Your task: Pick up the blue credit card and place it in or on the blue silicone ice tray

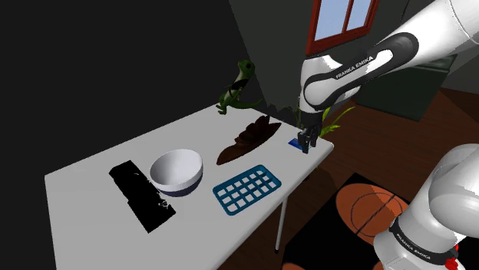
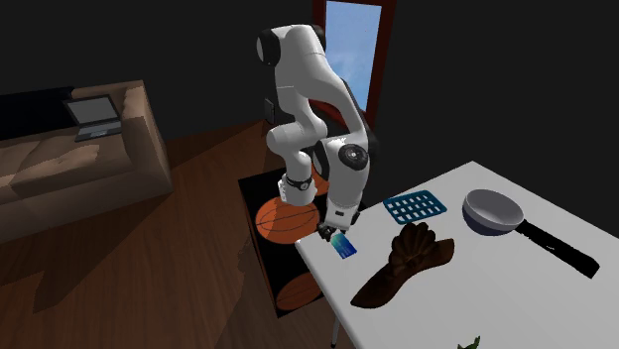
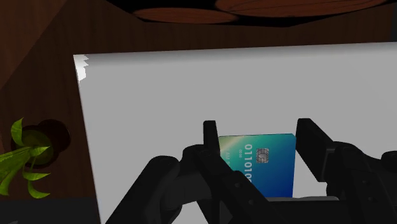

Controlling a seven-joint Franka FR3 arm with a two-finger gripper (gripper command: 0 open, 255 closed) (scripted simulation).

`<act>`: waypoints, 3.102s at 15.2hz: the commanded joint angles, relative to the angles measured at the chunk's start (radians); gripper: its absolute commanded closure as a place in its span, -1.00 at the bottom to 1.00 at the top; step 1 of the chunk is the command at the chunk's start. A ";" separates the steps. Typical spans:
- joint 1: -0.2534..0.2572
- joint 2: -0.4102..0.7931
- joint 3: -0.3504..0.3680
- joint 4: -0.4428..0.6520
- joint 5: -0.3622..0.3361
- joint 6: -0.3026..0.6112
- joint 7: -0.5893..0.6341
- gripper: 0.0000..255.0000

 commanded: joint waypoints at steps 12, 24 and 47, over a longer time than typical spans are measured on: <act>0.000 -0.051 0.005 0.037 -0.003 -0.094 0.005 1.00; 0.000 -0.128 0.013 0.138 -0.005 -0.272 0.011 1.00; 0.242 -0.038 0.375 0.268 0.195 -0.283 0.514 1.00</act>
